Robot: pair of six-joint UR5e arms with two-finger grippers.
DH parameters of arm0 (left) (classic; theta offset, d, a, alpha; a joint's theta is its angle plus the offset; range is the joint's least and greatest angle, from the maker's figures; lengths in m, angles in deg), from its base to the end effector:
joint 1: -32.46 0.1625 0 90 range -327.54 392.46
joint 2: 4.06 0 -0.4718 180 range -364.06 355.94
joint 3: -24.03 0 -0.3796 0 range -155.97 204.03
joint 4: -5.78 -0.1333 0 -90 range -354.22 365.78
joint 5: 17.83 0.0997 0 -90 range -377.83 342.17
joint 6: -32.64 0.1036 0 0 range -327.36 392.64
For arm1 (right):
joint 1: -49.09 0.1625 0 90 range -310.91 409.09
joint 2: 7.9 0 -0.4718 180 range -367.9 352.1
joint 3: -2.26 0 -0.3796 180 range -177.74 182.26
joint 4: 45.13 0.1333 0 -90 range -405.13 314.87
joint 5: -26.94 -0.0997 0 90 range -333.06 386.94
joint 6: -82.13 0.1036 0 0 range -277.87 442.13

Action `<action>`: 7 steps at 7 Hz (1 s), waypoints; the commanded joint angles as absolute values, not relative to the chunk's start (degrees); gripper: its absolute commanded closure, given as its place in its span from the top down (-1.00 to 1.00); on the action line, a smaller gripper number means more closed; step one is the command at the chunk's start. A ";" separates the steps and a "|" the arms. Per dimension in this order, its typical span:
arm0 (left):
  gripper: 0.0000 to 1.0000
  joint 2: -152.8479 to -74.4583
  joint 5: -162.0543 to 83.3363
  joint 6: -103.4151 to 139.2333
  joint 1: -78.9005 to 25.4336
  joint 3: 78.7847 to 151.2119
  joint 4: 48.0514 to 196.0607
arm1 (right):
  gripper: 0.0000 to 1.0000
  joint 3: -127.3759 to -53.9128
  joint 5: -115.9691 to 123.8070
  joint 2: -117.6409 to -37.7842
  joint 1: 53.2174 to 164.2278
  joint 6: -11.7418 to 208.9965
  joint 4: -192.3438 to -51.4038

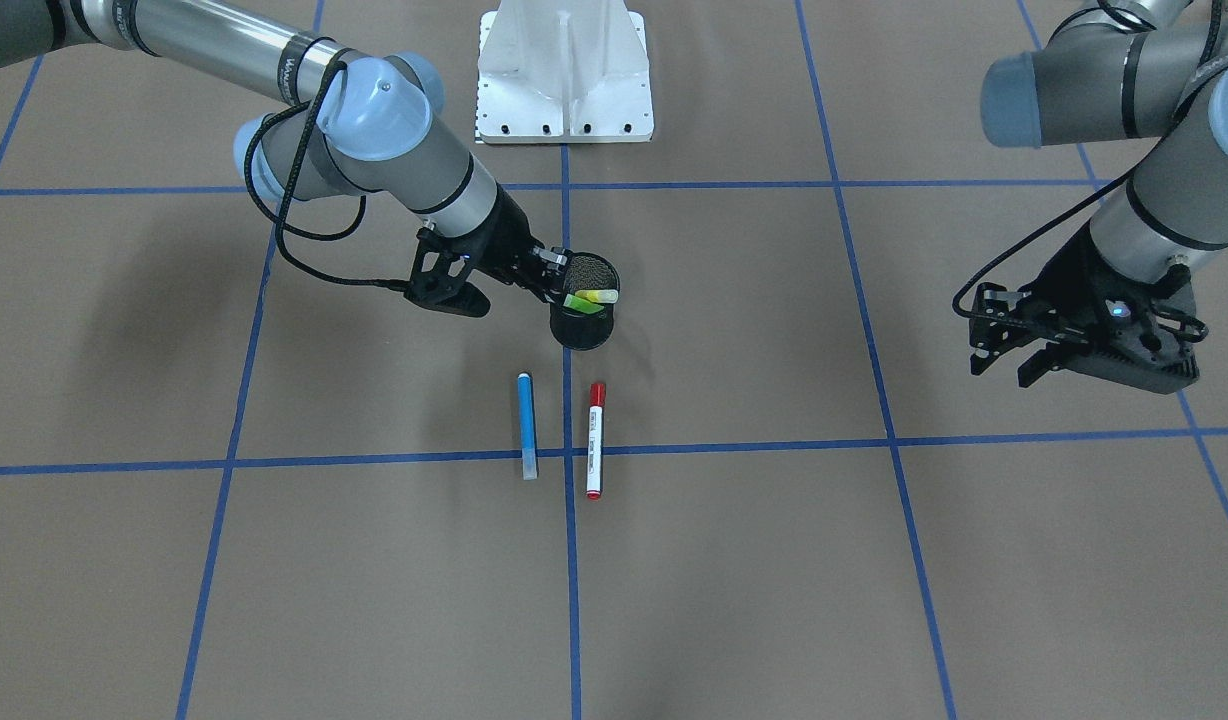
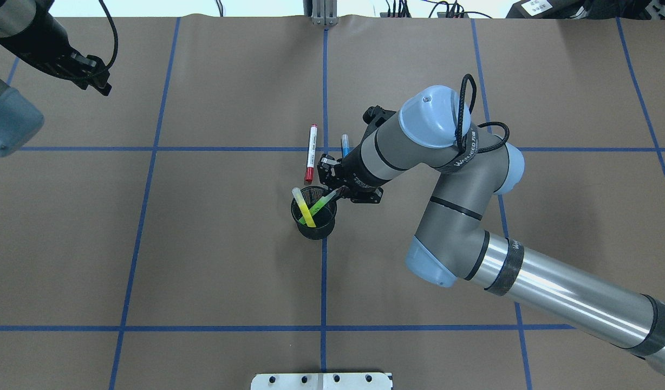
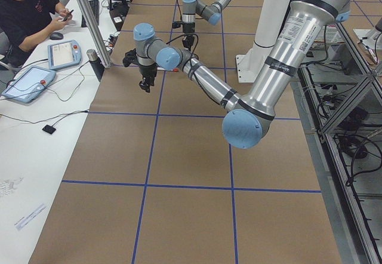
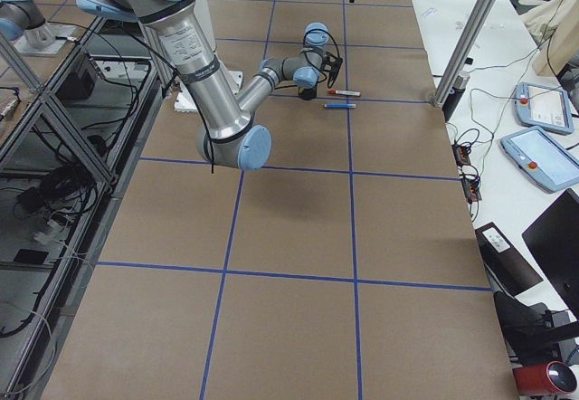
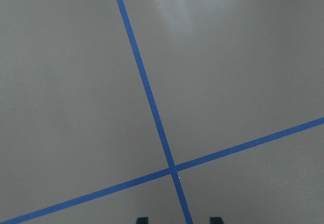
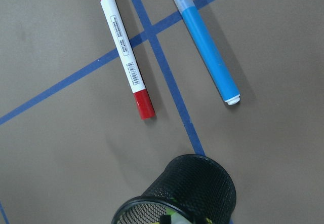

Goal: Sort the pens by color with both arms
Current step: 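Close the right gripper on the green highlighter, then lift the green highlighter out of the cup with the right gripper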

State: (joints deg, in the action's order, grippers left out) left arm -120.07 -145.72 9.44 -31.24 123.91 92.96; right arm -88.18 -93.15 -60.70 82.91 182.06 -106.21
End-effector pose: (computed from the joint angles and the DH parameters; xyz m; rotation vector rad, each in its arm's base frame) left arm 0.2223 -0.6069 0.3781 0.2359 0.8170 0.2416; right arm -0.5427 -0.4615 0.2507 -0.2200 -1.2074 0.3614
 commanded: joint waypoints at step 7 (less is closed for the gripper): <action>0.08 -120.07 -145.44 8.91 -28.89 123.43 93.05 | -0.90 -89.24 -105.77 -58.19 94.88 179.44 -107.79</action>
State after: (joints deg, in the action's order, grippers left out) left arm -120.07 -145.44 8.99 -29.22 123.49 93.04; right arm -89.74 -105.15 -59.24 93.75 181.17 -107.42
